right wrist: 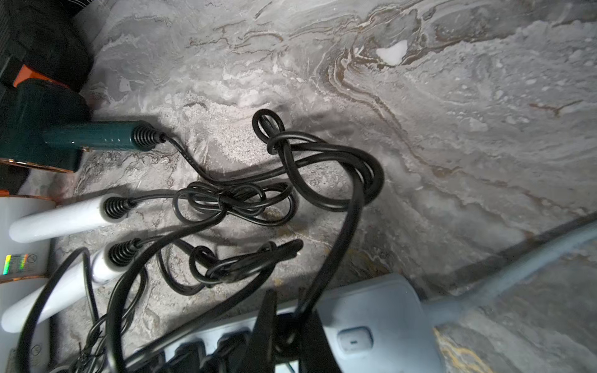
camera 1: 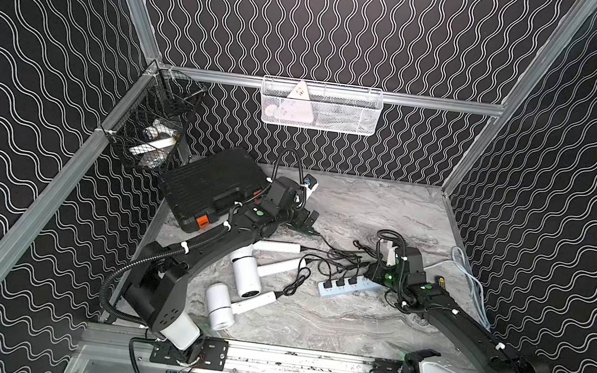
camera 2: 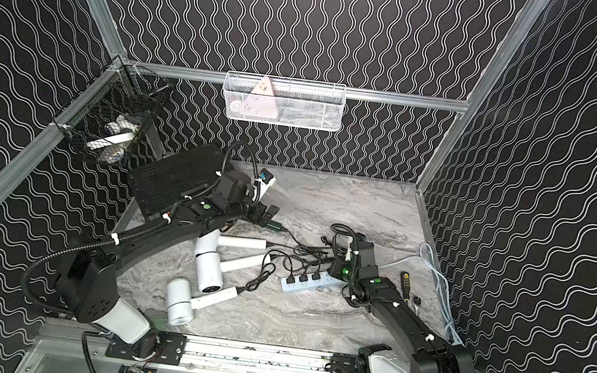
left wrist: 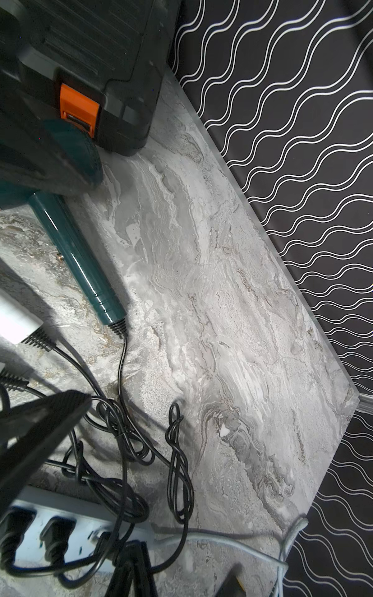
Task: Charge the blow dryers
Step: Insert the plug into the socket.
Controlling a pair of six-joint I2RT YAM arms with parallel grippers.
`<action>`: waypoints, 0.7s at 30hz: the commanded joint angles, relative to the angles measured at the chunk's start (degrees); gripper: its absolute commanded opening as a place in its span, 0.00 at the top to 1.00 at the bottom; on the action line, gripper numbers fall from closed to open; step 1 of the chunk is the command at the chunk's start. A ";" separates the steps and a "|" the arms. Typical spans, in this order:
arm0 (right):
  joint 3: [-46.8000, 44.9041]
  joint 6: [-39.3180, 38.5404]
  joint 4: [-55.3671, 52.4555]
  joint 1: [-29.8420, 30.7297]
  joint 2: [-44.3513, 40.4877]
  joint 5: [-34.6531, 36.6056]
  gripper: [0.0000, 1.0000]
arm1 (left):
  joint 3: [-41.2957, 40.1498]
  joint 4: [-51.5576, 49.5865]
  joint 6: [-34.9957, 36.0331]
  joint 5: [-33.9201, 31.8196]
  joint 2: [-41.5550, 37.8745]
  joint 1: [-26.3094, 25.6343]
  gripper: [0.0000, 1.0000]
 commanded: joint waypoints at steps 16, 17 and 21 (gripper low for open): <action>2.46 4.03 -7.62 10.08 2.71 4.80 1.00 | 0.26 -0.67 1.44 -0.03 -0.74 -0.29 0.01; 2.40 4.69 -7.48 11.36 2.99 5.32 1.00 | 0.28 -0.76 1.44 -0.04 -0.72 -0.33 0.01; 0.34 8.43 -5.55 14.77 2.66 6.92 1.00 | 0.27 -0.84 1.52 -0.19 -0.80 -0.31 0.01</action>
